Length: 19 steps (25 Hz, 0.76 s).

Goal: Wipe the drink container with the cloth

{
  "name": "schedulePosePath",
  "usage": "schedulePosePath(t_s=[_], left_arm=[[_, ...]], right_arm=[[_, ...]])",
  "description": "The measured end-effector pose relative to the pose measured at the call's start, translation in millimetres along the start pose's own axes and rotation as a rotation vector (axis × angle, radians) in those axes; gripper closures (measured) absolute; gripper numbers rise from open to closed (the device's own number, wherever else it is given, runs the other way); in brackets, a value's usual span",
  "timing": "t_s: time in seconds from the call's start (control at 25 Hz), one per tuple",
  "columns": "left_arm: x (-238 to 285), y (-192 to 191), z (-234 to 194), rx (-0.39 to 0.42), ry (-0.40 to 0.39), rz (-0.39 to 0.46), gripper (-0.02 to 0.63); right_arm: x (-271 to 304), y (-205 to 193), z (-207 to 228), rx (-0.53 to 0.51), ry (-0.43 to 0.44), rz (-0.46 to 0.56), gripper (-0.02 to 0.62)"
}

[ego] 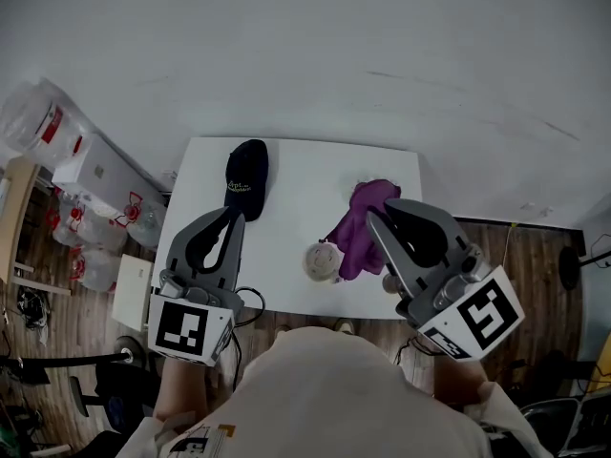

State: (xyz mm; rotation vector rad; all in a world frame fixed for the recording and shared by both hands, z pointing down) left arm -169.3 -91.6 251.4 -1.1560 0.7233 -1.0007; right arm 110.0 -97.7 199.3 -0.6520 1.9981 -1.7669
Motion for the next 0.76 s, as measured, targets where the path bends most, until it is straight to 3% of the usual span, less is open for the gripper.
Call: schedulePosePath(t_s=[0.24, 0.44, 0.76], left_arm=[[-4, -1, 11, -0.047, -0.004, -0.040, 0.571], [-15, 0, 8, -0.060, 0.004, -0.048, 0.571], [-15, -6, 9, -0.041, 0.007, -0.065, 0.571]], right_arm=[[-4, -10, 5, 0.064, -0.013, 0.001, 0.557], [4, -12, -5, 0.052, -0.001, -0.017, 0.557], [-1, -13, -5, 0.064, 0.009, -0.006, 0.557]])
Point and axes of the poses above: the fingertips, and each gripper's own axes: x forward along the fingers, z to its right, y out of its top, the point moved 10 cm from there along -x, backward along the fingers, and after that the axes turned 5 degrees about y, right-handed, at the moved point
